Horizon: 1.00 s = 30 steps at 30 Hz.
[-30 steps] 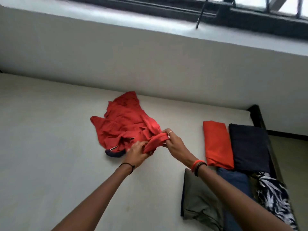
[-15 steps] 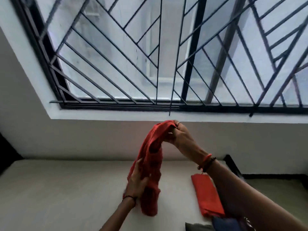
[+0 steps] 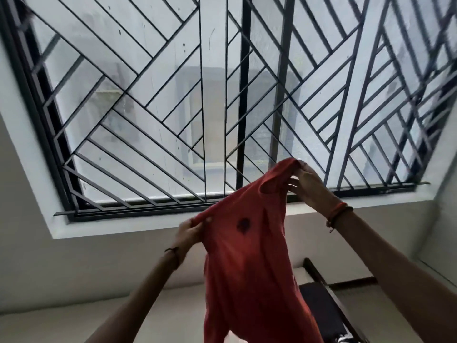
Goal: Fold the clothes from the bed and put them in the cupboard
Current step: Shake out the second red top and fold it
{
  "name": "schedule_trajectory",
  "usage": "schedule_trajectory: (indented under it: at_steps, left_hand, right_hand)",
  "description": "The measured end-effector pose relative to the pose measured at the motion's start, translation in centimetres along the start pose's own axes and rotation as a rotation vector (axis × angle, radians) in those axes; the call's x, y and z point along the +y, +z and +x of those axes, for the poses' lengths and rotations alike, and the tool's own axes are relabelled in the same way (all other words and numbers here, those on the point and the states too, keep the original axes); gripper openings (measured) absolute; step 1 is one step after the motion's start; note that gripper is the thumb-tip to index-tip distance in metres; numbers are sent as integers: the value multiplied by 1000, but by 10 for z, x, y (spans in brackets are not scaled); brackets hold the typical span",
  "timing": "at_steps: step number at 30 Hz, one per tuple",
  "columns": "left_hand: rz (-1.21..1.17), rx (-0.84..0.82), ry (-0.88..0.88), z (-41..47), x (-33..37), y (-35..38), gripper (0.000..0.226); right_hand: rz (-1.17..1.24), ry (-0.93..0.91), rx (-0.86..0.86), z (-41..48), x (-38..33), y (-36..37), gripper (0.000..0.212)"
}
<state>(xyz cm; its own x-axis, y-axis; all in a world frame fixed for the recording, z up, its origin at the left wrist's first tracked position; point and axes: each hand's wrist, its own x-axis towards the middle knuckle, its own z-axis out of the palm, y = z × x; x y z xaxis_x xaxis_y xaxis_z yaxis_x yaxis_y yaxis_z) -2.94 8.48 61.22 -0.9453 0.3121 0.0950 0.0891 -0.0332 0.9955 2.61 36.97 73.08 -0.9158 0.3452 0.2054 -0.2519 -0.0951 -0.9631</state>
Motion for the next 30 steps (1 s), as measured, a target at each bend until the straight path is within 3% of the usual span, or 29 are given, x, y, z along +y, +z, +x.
schedule_trajectory:
  at_steps: [8, 13, 17, 20, 22, 25, 30]
  left_hand:
    - [-189, -68, 62, 13, 74, 47, 24]
    - [-197, -99, 42, 15, 80, 77, 29]
    - [-107, -102, 61, 21, 79, 91, 33]
    - [-9, -132, 96, 23, 79, 105, 30]
    - [42, -175, 123, 21, 80, 113, 27]
    - [66, -251, 145, 20, 76, 121, 25]
    - [69, -309, 93, 23, 69, 109, 22]
  right_hand:
    - [-65, 29, 162, -8, -1, -86, 22]
    - [-203, 112, 130, -13, 25, -96, 33]
    - [-534, 205, 19, -22, 35, -76, 25]
    - [-846, -46, 22, -17, 37, -54, 30]
    - [-710, -125, -125, -15, 35, -35, 31]
    - [-402, 1, -403, -19, 37, -13, 22]
    - [-275, 135, -497, -14, 51, -18, 18]
